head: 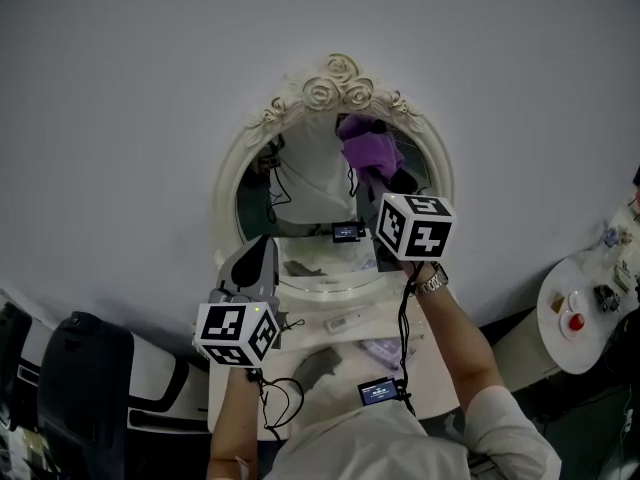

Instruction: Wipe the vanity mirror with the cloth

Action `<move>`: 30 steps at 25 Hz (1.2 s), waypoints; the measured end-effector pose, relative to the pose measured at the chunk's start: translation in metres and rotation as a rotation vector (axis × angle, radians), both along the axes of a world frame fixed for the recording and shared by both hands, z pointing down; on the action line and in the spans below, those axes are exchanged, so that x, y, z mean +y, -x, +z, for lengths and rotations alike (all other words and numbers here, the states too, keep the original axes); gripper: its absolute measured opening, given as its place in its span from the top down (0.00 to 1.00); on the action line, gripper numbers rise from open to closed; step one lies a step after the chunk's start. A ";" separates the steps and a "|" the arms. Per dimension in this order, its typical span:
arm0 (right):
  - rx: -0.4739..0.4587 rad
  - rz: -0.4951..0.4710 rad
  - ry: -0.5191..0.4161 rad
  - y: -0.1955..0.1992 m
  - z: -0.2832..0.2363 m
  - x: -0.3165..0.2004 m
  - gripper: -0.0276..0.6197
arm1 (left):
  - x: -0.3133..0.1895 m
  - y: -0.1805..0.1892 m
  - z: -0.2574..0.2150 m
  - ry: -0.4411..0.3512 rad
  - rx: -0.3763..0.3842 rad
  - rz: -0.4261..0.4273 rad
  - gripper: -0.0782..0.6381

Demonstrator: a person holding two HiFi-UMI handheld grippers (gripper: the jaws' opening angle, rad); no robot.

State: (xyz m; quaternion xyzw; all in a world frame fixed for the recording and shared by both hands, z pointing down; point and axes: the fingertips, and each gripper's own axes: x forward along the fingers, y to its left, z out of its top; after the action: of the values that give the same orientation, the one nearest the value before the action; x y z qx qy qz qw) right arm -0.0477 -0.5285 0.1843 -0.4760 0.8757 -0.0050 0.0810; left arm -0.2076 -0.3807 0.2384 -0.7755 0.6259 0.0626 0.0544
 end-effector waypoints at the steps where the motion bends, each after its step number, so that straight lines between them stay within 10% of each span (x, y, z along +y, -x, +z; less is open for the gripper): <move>1: 0.007 -0.025 -0.004 0.011 0.000 0.004 0.75 | 0.002 0.004 -0.001 0.000 0.000 -0.012 0.89; 17: 0.082 -0.323 0.039 0.185 0.036 0.045 0.75 | 0.065 0.093 0.011 0.027 0.012 -0.275 0.89; 30: 0.076 -0.206 0.044 0.144 0.041 0.022 0.75 | 0.048 0.074 0.018 0.047 0.008 -0.199 0.89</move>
State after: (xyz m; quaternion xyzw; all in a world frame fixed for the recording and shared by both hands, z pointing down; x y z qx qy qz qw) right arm -0.1921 -0.5065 0.2255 -0.3850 0.9221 -0.0143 0.0363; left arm -0.2813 -0.3329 0.2565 -0.7101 0.7015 0.0454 0.0395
